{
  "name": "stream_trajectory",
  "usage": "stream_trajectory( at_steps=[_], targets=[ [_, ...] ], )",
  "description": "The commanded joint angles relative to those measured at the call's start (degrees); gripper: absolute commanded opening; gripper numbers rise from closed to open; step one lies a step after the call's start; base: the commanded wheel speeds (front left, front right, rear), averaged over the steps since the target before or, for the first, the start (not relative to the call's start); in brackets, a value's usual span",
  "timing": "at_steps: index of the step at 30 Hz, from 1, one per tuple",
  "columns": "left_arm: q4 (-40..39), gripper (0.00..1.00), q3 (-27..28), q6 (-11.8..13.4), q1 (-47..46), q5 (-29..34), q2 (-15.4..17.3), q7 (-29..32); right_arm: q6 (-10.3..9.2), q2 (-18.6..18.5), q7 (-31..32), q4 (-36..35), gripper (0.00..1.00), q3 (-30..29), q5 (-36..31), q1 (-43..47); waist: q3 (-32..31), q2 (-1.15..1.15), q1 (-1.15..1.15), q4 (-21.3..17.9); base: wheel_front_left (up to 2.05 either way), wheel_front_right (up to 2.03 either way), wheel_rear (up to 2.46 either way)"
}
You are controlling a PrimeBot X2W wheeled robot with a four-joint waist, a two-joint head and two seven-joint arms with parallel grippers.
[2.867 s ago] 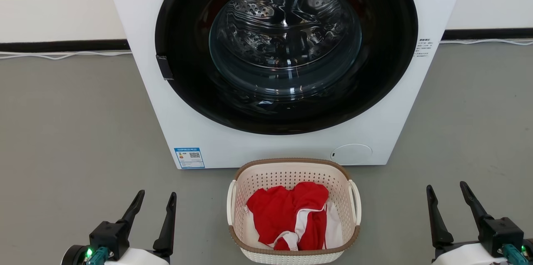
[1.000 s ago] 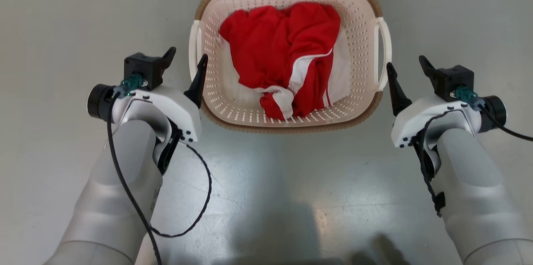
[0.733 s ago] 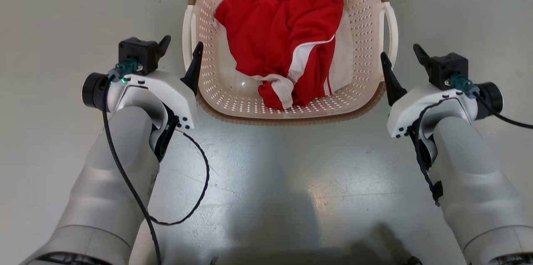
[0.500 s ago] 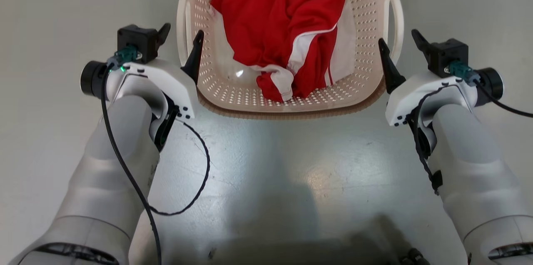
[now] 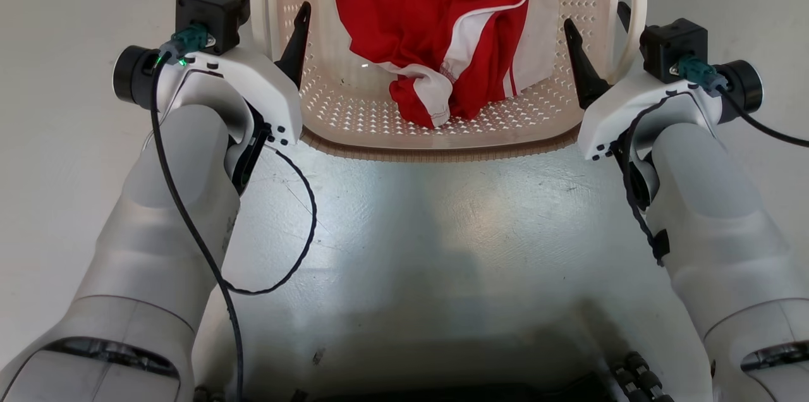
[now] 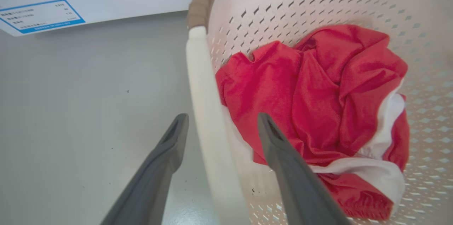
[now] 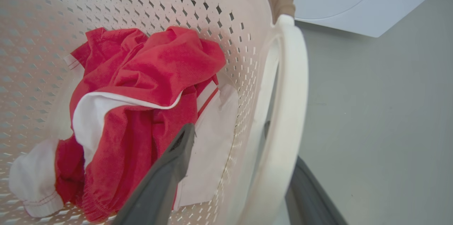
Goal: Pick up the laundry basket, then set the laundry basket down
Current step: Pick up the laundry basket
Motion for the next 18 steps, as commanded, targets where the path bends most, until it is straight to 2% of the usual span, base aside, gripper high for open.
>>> stream_trajectory(
  at_steps=[1, 17, 18],
  targets=[
    [-0.1, 1.00, 0.5, -0.1, -0.1, 0.8, 1.3, -0.3, 0.34, 0.8, -0.6, 0.0, 1.00, 1.2, 0.9, 1.0, 0.4, 0.00, 0.00, -0.1, 0.00, 0.00, 0.00],
    [2.1, 1.00, -0.2, 0.0, -2.1, 0.9, 1.4, -0.3, 0.34, 0.8, -0.6, 0.9, 1.00, 2.3, 4.3, -0.8, 1.7, 0.00, 0.00, -0.8, 0.00, 0.00, 0.00],
    [2.1, 0.93, -0.3, 0.0, -2.1, 0.9, 1.4, -0.3, 0.34, 0.8, -0.6, 0.4, 1.00, 2.0, 4.4, -0.7, 1.7, 0.00, 0.00, -0.8, 0.00, 0.00, 0.00]
  ],
)
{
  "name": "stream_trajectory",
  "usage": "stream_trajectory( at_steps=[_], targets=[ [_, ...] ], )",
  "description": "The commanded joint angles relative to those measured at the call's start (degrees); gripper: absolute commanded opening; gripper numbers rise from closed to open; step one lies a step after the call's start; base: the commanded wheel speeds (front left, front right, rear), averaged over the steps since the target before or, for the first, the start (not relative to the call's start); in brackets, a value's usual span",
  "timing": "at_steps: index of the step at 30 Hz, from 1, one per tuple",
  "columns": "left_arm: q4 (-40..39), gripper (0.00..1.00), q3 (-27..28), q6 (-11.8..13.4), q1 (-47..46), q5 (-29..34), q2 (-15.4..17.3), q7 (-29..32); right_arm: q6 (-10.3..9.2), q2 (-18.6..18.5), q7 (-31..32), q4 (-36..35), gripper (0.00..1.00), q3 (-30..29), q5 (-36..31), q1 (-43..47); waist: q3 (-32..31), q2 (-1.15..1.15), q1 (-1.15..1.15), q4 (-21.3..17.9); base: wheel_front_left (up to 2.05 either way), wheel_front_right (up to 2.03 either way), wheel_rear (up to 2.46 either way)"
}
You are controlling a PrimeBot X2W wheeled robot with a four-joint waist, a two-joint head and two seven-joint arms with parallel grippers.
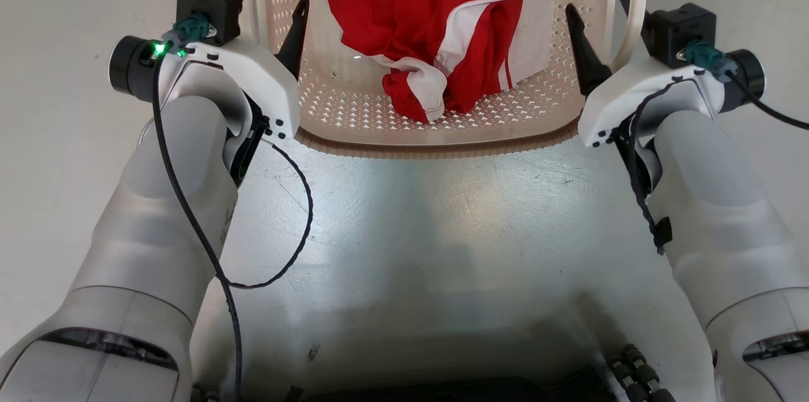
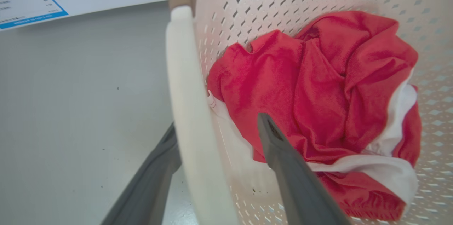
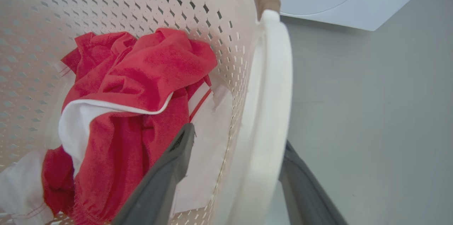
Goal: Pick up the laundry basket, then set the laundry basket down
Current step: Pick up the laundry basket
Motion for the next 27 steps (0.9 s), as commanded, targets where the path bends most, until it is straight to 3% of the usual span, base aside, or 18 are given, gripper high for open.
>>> stream_trajectory(
  at_steps=[1, 2, 9, 18, 27],
  targets=[
    [-0.8, 0.56, 0.6, 0.0, 0.2, 0.0, 1.4, -0.3, 0.34, 0.9, -0.6, -1.4, 0.09, 0.2, 1.0, 1.6, 0.0, 0.00, 0.00, 0.1, 0.00, 0.00, 0.00],
    [-1.3, 0.02, 0.6, 0.0, 0.2, 0.1, 1.4, -0.3, 0.34, 0.9, -0.6, -1.2, 0.00, 0.1, 1.2, 1.8, -0.1, 0.00, 0.00, 0.2, 0.00, 0.00, 0.00],
    [-3.6, 0.00, 0.2, 1.3, 1.9, 1.1, 1.0, -0.3, 0.34, 0.9, -0.6, 2.6, 0.00, 0.1, -0.1, 2.4, -2.1, 0.00, 0.00, 0.9, 0.00, 0.00, 0.00],
    [2.1, 0.00, -1.6, 0.9, 5.3, 1.0, -0.3, -0.3, 0.34, 0.9, 0.4, 9.0, 0.00, 3.2, 2.6, 4.0, -8.1, 0.00, 0.00, 1.3, 0.00, 0.00, 0.00],
    [8.9, 0.00, -2.5, 0.6, 12.8, -1.3, -1.6, 0.1, 0.34, 0.9, 4.6, 10.7, 0.00, 11.9, 10.7, 10.3, -20.5, 0.00, 0.00, 0.6, 0.00, 0.00, 0.00]
  ],
)
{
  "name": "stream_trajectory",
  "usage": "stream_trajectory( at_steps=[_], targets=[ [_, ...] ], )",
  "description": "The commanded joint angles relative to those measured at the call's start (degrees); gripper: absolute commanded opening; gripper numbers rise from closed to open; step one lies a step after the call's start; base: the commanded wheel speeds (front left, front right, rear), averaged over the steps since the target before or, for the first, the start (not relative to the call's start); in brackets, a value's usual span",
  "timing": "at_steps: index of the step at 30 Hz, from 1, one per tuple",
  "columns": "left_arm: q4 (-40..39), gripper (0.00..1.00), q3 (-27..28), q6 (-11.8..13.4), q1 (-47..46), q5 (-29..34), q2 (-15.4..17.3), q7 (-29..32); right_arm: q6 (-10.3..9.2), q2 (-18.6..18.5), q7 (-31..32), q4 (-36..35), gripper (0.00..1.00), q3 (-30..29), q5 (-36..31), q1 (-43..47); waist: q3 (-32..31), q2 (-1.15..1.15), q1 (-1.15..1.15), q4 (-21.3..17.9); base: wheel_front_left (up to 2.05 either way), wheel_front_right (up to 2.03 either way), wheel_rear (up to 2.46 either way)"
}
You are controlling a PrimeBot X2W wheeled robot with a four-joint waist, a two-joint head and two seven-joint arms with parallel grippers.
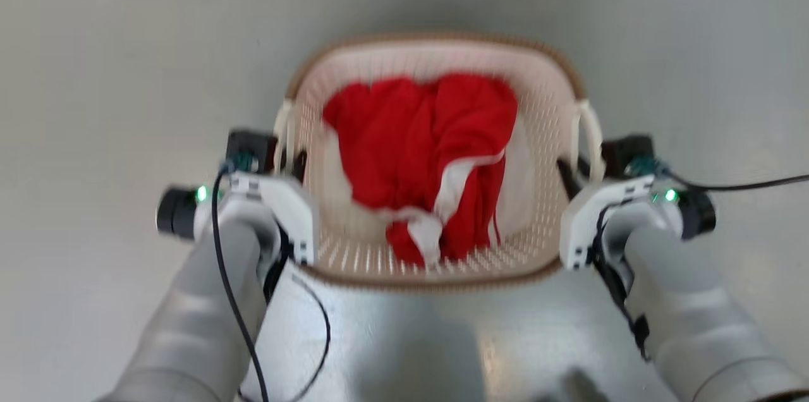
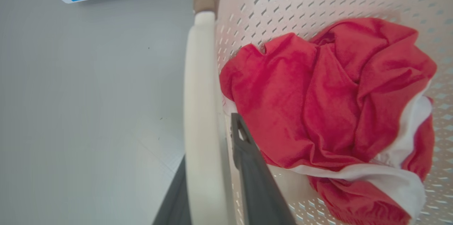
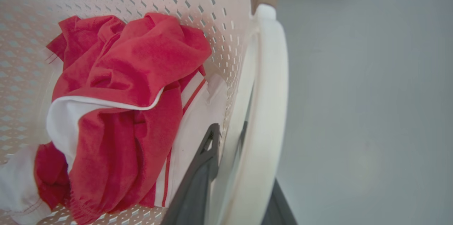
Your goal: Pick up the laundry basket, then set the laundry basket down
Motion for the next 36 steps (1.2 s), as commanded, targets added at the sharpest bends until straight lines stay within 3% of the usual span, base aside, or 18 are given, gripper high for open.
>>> stream_trajectory(
  at_steps=[1, 10, 19, 26, 36],
  targets=[
    [0.0, 0.00, 0.1, -1.3, 2.9, 0.3, 1.7, 0.0, 0.44, 0.1, 0.4, -0.8, 0.00, 2.1, 0.7, 2.8, -5.8, 0.00, 0.00, -0.5, 0.00, 0.00, 0.00],
    [1.5, 0.00, -0.2, -1.2, 15.8, -3.5, 1.2, 2.0, 0.44, 0.1, 9.4, -4.5, 0.00, 13.7, 11.5, 13.7, -23.1, 0.00, 0.00, -2.5, 0.00, 0.00, 0.00],
    [-1.8, 0.00, -5.0, -1.7, 26.7, -10.3, 1.2, 5.3, 0.44, 0.1, 14.2, -7.4, 0.00, 21.2, 18.9, 22.0, -35.5, 0.00, 0.00, -4.1, 0.00, 0.00, 0.00],
    [-5.1, 0.00, -10.0, -0.4, 32.0, -15.4, 1.2, 8.0, 0.44, 0.1, 15.3, -7.5, 0.00, 23.9, 22.3, 25.6, -40.6, 0.00, 0.00, -3.7, 0.00, 0.00, 0.00],
    [-6.9, 0.00, -14.5, 1.8, 33.5, -19.9, 1.2, 9.0, 0.44, 0.1, 15.2, -6.8, 0.00, 25.8, 24.0, 26.0, -42.4, 0.00, 0.00, -2.4, 0.00, 0.00, 0.00]
  ],
)
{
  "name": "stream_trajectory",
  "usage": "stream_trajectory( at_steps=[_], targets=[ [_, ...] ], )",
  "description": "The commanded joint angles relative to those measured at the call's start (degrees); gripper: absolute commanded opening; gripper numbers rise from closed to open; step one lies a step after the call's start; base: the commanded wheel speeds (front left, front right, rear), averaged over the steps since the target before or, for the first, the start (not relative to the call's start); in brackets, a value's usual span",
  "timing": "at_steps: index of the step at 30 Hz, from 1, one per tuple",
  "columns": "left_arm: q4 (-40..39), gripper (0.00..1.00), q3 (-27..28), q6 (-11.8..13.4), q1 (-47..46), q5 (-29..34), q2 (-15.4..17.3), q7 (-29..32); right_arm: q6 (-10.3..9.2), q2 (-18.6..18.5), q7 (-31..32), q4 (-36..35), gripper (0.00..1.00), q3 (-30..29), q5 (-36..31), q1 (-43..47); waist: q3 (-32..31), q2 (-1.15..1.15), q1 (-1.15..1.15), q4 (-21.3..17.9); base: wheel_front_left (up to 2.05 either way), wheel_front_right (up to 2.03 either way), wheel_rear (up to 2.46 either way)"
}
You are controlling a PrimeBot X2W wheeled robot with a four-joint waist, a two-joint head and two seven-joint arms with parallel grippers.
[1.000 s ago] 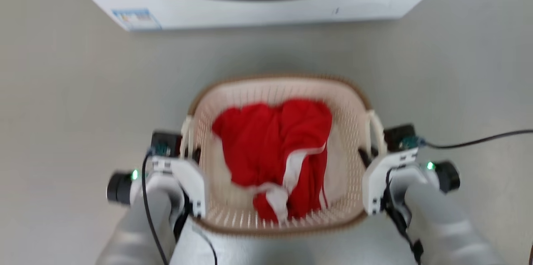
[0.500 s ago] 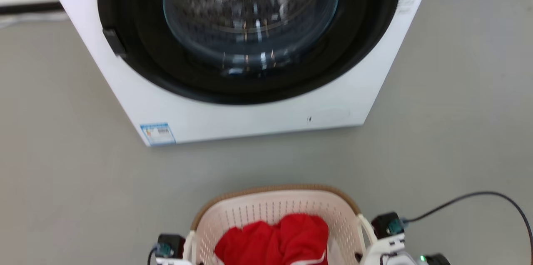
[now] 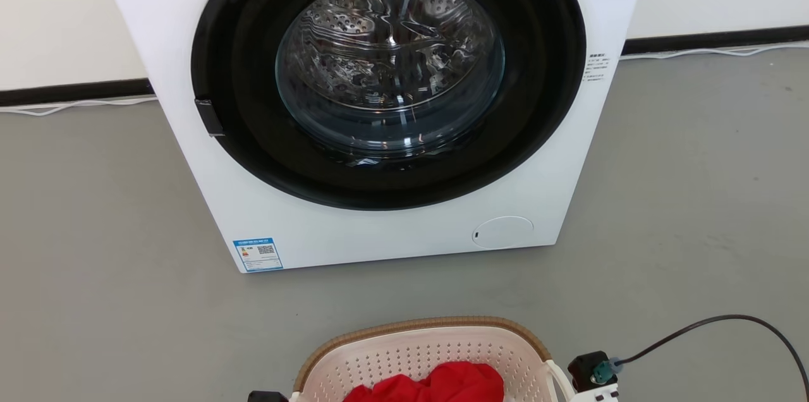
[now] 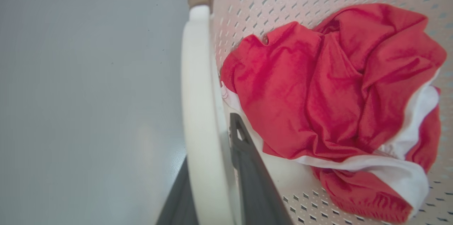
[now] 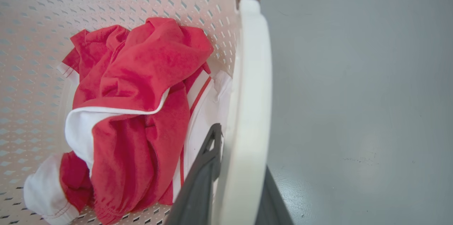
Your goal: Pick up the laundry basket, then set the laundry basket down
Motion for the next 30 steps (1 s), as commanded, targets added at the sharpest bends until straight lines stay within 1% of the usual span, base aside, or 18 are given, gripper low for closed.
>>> stream_trajectory(
  at_steps=[1, 16, 30],
  targets=[
    [-1.8, 0.00, 0.1, -0.3, -0.7, -0.5, -0.6, -0.6, 0.99, 1.5, -0.8, -1.3, 0.00, 1.5, 0.1, -1.1, -0.2, 0.00, 0.00, 0.2, 0.00, 0.00, 0.00],
    [-1.2, 0.00, -5.1, 0.7, -1.9, -5.4, -0.7, -1.4, 0.99, 1.5, -1.9, -0.1, 0.00, 3.3, 2.1, -1.7, -0.1, 0.00, 0.00, 0.4, 0.00, 0.00, 0.00],
    [0.2, 0.00, -8.3, 0.8, -3.3, -7.9, -0.7, -2.5, 0.99, 1.5, -2.8, 0.5, 0.00, 4.5, 4.0, -2.3, 0.8, 0.00, 0.00, 1.1, 0.00, 0.00, 0.00]
  ],
)
